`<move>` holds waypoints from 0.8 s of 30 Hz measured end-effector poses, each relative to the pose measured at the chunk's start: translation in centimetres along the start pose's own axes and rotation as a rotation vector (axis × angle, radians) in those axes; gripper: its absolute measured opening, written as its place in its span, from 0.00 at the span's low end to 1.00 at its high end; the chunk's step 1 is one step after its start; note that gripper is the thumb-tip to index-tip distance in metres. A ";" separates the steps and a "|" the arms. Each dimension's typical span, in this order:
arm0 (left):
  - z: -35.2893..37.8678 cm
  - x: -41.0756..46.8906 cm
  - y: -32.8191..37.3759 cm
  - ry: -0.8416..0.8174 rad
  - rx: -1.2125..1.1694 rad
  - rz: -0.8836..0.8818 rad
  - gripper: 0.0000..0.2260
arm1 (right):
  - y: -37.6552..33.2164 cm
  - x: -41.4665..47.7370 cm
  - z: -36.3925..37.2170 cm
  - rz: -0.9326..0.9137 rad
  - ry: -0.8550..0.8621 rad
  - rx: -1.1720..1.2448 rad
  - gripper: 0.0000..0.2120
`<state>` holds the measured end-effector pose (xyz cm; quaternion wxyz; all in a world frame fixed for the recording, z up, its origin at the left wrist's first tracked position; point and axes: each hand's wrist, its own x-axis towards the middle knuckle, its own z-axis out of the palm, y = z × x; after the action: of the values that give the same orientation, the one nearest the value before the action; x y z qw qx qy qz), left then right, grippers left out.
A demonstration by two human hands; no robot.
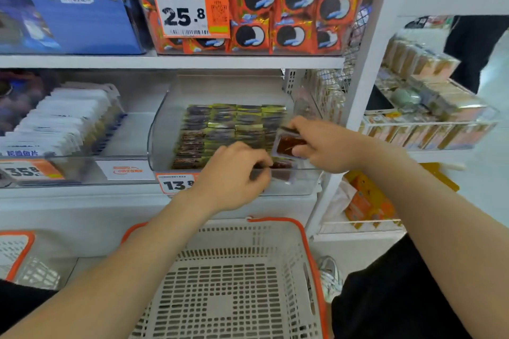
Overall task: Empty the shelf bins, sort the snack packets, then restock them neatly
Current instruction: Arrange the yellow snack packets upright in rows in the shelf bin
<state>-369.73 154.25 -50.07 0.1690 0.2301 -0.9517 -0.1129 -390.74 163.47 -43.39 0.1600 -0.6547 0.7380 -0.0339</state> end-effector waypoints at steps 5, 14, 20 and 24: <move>2.0 -0.2 -0.5 0.028 0.245 -0.079 0.17 | -0.8 2.3 1.0 0.006 -0.075 -0.125 0.15; 1.9 -0.5 -0.3 0.055 0.168 -0.113 0.17 | -1.3 5.3 2.3 0.189 -0.117 -0.142 0.22; 1.4 0.0 -0.3 -0.131 0.311 -0.044 0.27 | -2.4 6.8 2.6 0.290 -0.145 -0.255 0.18; 0.5 0.7 -0.3 -0.242 0.208 -0.075 0.24 | -1.8 5.8 0.8 0.371 -0.303 0.141 0.36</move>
<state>-370.35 153.72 -50.39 0.0239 0.2665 -0.9624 -0.0468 -389.36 157.67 -44.78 0.3175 -0.4930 0.8089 0.0429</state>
